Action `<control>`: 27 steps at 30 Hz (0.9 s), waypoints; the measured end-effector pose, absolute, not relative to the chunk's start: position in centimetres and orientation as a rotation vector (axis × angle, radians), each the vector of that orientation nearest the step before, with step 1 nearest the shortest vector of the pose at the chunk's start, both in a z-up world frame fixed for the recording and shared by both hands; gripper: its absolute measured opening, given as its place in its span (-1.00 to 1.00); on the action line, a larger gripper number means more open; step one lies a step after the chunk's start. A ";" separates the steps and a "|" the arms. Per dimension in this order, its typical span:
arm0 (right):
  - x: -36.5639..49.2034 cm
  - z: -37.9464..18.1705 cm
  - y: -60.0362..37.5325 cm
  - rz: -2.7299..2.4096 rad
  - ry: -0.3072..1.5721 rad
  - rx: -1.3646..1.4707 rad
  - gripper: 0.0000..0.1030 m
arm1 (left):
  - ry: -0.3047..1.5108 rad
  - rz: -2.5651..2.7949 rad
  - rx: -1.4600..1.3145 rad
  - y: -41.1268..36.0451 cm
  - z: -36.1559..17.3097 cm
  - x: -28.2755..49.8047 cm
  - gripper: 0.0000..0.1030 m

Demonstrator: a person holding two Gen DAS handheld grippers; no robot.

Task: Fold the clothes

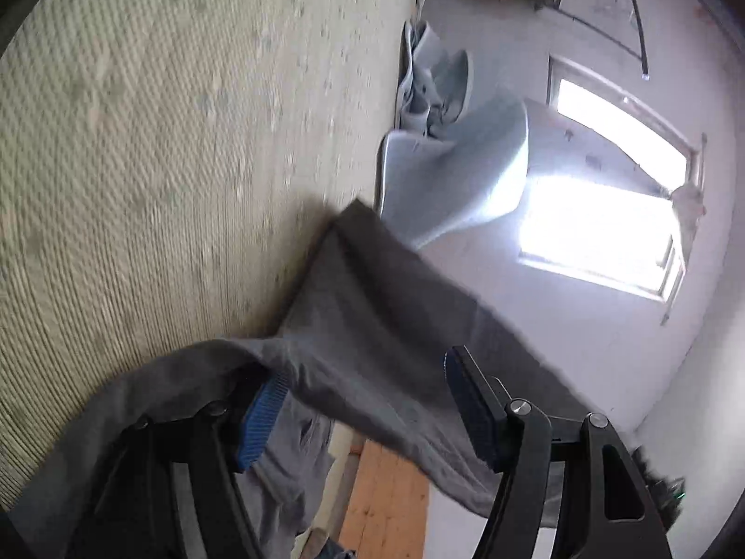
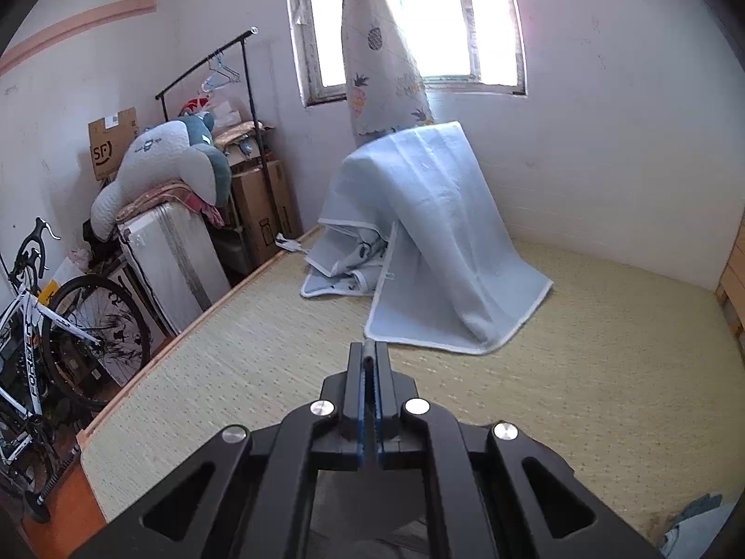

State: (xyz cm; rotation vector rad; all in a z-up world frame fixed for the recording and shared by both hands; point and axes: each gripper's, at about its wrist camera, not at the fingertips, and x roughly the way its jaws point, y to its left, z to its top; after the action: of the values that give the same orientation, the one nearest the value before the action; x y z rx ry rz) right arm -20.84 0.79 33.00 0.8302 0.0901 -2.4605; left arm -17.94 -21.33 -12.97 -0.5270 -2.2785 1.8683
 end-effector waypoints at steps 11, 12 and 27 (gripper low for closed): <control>-23.1 26.0 6.3 -2.487 0.094 0.968 -0.99 | -2.323 1.914 -0.446 -25.9 -14.6 -16.2 0.39; -23.3 25.1 7.0 -2.489 0.084 0.990 -0.99 | -2.320 1.914 -0.443 -25.9 -14.6 -15.9 0.39; -23.2 24.2 10.1 -2.533 0.024 0.968 -0.99 | -2.142 1.883 -0.590 -23.8 -13.1 -14.7 0.40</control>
State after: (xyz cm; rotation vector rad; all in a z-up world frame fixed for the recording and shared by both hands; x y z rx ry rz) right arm -23.19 10.08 24.25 0.9678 0.0245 -2.5332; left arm -14.70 -23.83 -13.13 -0.5902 -2.1422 1.8830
